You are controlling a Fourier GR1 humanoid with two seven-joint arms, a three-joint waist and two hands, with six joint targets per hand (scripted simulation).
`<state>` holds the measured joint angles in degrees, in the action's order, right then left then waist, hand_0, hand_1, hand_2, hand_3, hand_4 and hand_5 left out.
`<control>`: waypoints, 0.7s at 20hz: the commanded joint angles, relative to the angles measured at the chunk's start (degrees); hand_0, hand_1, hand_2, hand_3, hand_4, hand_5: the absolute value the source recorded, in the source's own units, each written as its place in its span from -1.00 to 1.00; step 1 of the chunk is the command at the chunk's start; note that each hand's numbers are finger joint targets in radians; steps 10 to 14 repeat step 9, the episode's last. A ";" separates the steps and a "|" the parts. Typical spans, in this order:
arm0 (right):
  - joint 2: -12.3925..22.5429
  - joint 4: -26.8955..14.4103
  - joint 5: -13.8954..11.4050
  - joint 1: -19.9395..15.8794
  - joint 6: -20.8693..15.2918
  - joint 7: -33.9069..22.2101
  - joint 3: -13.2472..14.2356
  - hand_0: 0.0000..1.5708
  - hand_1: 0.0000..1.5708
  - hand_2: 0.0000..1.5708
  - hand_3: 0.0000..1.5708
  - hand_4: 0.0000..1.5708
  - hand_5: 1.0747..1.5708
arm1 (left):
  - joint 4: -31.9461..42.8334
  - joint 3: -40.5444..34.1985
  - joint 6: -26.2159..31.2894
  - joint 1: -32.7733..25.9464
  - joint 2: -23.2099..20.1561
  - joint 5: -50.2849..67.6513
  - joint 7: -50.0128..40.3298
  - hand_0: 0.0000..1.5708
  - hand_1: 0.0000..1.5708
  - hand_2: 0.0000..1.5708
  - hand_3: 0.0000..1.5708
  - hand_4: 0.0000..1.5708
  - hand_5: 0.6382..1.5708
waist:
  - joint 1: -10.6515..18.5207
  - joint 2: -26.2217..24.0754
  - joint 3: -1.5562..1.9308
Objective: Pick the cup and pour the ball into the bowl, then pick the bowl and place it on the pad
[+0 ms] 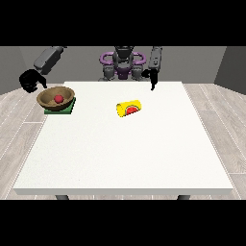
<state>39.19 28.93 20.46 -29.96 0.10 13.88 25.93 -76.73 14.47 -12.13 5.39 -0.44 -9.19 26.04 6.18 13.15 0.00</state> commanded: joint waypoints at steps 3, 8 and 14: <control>-3.31 2.86 -0.31 -3.21 4.22 -2.60 -3.38 -0.24 -0.24 -0.24 -0.21 -0.09 0.18 | 7.22 12.61 -13.49 -3.10 0.43 4.52 5.87 -1.00 -1.00 -1.00 -1.00 0.54 0.50 | -3.89 -1.90 -0.06; -1.47 5.22 -0.74 -1.64 5.32 -9.13 -4.96 -1.00 -1.00 -0.27 -0.09 -0.11 -0.90 | 12.40 11.38 -12.62 -2.58 0.44 8.24 6.07 -1.00 -1.00 -1.00 -1.00 0.55 0.51 | -5.20 -8.27 -0.04; 1.14 3.55 0.00 -0.86 7.73 -7.85 -3.39 -1.00 -1.00 -0.26 -0.04 -0.09 -1.00 | 10.48 11.74 -11.99 -2.76 0.44 7.09 5.12 -1.00 -1.00 -1.00 -1.00 0.55 0.51 | -3.87 -6.66 0.00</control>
